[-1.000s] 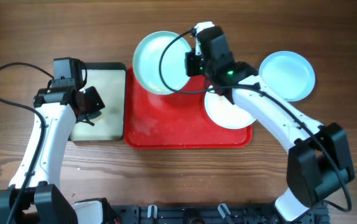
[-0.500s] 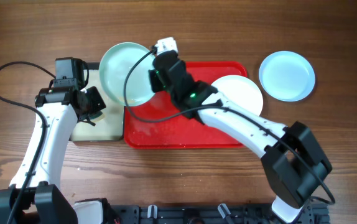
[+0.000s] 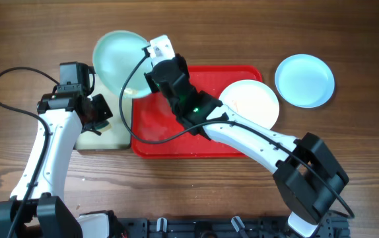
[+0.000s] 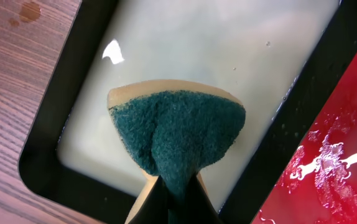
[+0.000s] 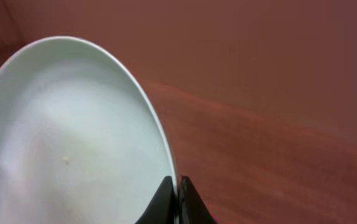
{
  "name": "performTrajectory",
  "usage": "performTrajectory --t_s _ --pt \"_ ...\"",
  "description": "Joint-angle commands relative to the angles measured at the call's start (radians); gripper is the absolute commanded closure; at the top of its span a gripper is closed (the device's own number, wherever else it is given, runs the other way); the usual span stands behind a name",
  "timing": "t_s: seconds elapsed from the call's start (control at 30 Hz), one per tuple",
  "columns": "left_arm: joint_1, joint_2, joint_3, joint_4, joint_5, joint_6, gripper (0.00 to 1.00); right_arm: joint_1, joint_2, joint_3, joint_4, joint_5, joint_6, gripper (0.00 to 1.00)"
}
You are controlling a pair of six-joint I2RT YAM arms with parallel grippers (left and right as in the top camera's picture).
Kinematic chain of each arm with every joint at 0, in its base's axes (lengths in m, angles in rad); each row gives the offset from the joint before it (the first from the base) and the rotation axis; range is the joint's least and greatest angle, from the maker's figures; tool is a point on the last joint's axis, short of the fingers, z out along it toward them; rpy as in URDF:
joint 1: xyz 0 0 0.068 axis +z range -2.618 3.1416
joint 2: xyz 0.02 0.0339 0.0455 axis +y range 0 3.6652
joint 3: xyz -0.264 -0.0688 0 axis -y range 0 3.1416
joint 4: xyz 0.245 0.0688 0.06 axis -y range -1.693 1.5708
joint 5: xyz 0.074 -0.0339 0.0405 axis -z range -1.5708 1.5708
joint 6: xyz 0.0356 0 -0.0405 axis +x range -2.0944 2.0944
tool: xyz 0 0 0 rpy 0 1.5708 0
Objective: Clean dirty plates on tray and stack at the side
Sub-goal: 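Dip the blue plate into the black tray water with right gripper, then carry the blue plate right and stack it on the other blue plate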
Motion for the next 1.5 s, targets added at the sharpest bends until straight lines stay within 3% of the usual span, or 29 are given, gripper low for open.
performTrajectory --t_s 0.0,0.13,0.23,0.73,0.9,1.17,1.37,1.47 --pt "-0.003 -0.011 -0.003 0.005 -0.005 -0.010 0.96 0.000 0.048 0.016 0.068 0.027 -0.111 0.96" --pt "-0.003 -0.011 -0.003 0.021 -0.005 -0.010 0.96 0.000 0.105 0.016 0.145 0.027 -0.127 0.96" --pt "-0.003 -0.011 -0.003 0.023 0.004 -0.010 0.96 0.011 0.156 0.016 0.225 0.024 -0.218 0.96" --pt "-0.003 -0.011 -0.003 0.034 0.029 -0.010 0.96 0.090 0.220 0.016 0.576 0.024 -0.960 0.96" --pt "-0.003 -0.011 -0.003 0.034 0.029 -0.010 0.96 0.111 0.220 0.016 0.610 0.024 -1.123 0.96" --pt "-0.003 -0.011 -0.003 0.042 0.028 -0.010 0.96 0.116 0.220 0.016 0.643 0.036 -1.072 0.96" --pt "-0.003 -0.010 -0.003 0.051 0.028 -0.010 0.96 0.109 0.220 0.016 0.638 0.093 -0.896 0.96" --pt "-0.003 -0.009 -0.003 0.055 0.028 -0.010 0.96 0.091 0.220 0.016 0.617 0.174 -0.710 0.96"
